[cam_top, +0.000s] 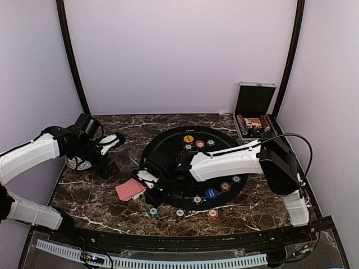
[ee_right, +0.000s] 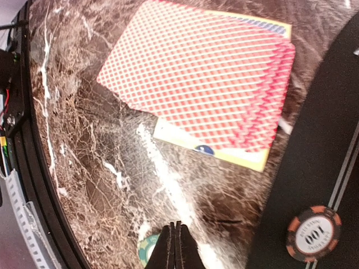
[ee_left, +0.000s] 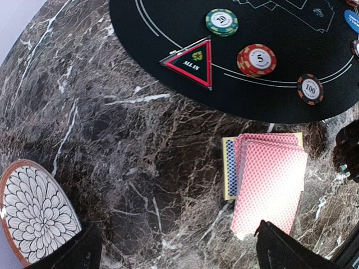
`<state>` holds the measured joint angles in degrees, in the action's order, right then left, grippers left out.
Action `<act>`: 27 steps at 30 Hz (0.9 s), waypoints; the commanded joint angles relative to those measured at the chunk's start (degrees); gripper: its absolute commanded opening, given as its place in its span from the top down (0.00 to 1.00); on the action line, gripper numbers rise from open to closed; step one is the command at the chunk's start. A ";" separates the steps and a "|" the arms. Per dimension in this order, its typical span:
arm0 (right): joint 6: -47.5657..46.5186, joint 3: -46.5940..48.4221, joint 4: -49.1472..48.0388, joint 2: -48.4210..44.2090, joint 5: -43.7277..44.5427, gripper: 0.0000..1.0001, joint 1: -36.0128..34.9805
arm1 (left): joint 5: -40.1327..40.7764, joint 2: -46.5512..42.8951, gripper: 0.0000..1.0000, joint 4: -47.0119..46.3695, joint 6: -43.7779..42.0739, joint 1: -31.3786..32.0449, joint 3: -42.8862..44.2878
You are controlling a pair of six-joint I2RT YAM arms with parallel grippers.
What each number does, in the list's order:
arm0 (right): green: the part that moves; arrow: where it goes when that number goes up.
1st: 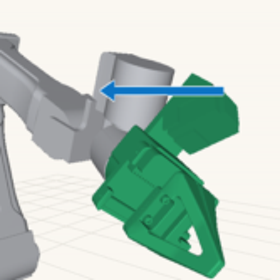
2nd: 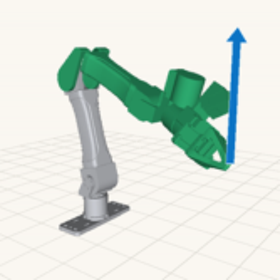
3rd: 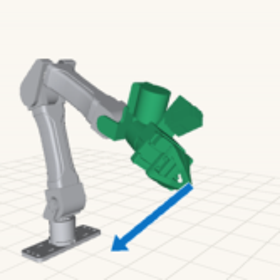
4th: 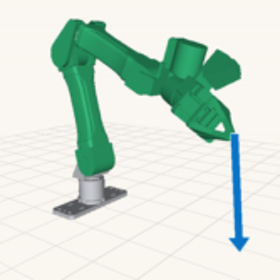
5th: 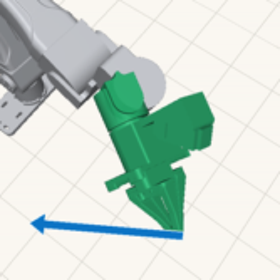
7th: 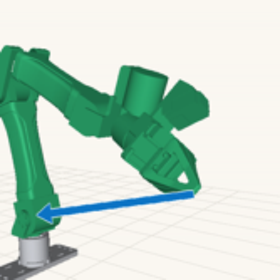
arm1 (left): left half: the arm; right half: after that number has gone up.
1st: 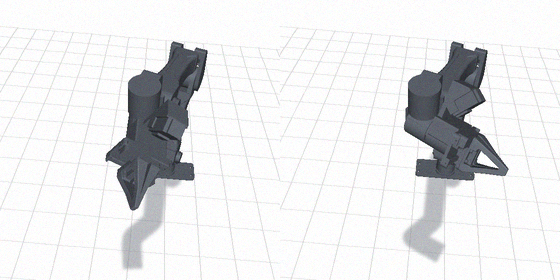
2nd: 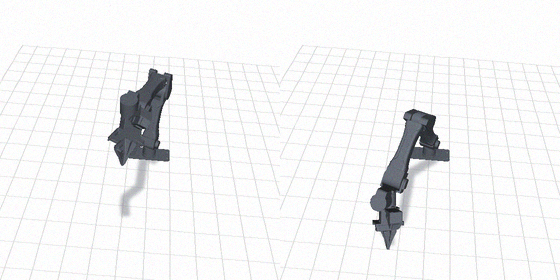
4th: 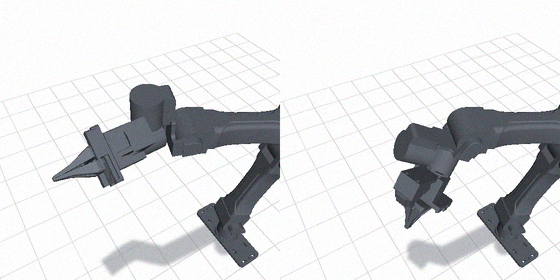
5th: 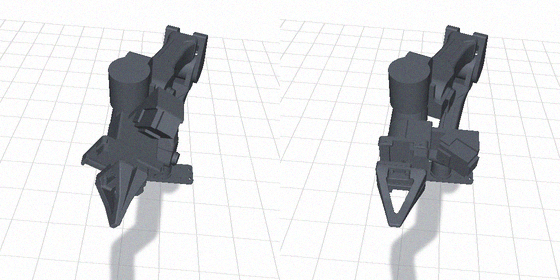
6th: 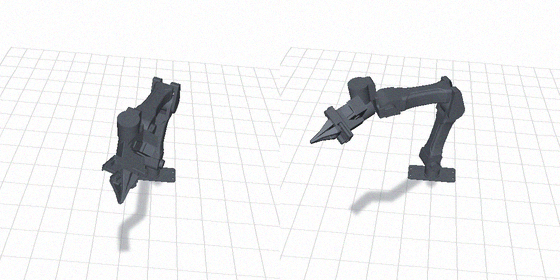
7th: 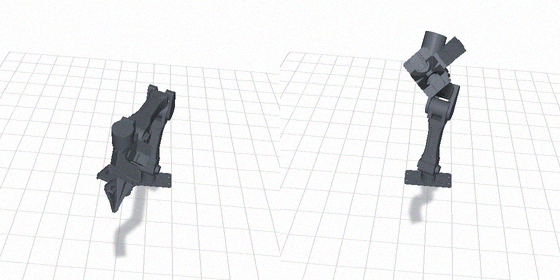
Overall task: Distribute texas hold em gaming equipment
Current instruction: Adjust the poker case at the center of the board.
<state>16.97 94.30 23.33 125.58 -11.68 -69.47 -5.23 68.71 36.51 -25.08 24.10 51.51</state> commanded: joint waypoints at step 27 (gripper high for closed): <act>-12.62 16.97 -0.61 14.40 13.72 1.00 -4.69 | -2.06 -4.89 0.01 7.87 -2.73 -13.28 5.38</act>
<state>5.74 107.92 23.03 137.21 -0.01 -73.45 -6.68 65.89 42.61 -26.48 11.29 56.27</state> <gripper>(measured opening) 0.006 0.988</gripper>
